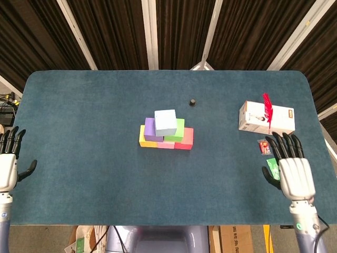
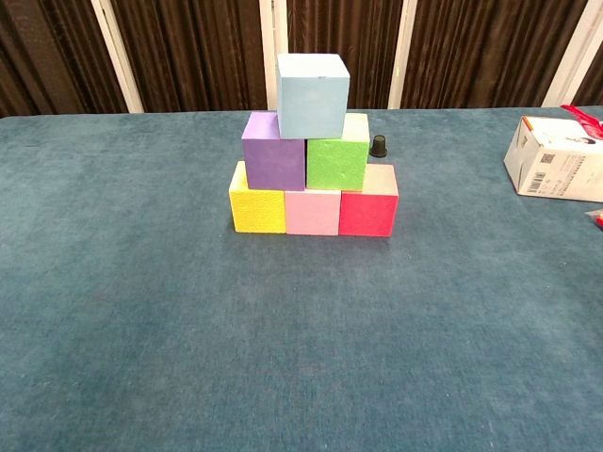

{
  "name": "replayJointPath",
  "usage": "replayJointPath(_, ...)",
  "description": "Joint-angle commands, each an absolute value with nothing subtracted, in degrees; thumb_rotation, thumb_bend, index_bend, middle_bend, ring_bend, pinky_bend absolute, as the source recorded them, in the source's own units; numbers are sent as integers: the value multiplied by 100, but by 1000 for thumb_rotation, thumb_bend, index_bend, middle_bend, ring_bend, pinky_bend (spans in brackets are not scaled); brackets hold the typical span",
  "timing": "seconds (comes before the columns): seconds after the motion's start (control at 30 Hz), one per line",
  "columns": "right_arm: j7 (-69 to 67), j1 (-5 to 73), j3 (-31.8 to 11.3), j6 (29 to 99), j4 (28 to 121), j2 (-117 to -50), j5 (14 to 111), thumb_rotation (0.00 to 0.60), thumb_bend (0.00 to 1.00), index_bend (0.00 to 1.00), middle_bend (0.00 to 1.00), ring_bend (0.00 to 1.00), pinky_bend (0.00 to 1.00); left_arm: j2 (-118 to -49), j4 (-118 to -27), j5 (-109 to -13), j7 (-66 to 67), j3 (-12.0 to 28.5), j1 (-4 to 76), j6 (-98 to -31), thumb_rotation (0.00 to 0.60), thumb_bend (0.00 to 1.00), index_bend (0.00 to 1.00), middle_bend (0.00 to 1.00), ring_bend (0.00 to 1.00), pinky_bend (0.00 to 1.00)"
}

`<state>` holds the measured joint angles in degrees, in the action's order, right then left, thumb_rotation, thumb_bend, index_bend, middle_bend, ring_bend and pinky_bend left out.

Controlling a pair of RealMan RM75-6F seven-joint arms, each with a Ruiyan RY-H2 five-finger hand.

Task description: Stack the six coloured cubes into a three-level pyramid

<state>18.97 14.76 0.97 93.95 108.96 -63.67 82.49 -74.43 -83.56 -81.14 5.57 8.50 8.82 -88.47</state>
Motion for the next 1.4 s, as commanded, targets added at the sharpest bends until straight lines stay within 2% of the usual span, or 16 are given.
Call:
replayJointPath(0.03,1681,1119,328,9576,10289,-6622,8459,600,354,120,111,0,0,-7425,-8377,-8143,538,820,882,-8821,600,357,47,0,0,0)
replayJointPath(0.2,1440,914,302,9571,9688,-6813,8398,600,354,94,109,0,0,-7467,-8342,-8176,592,789,908,-8777,600,357,47,0,0,0)
replayJointPath(0.6,1293,733,173,9489,9018,-7025,8510,600,351,61,72,0,0,-7644,-8181,-8218,796,726,969,-8689,600,357,47,0,0,0)
replayJointPath(0.93,1360,582,52,9354,9232,-6929,8374,600,352,58,60,0,0,-7770,-8139,-8265,896,667,986,-8661,600,357,47,0,0,0)
replayJointPath(1.4,1426,487,-122,9192,9286,-6885,8295,600,352,58,59,0,0,-7582,-8300,-8162,725,702,941,-8619,600,357,47,0,0,0)
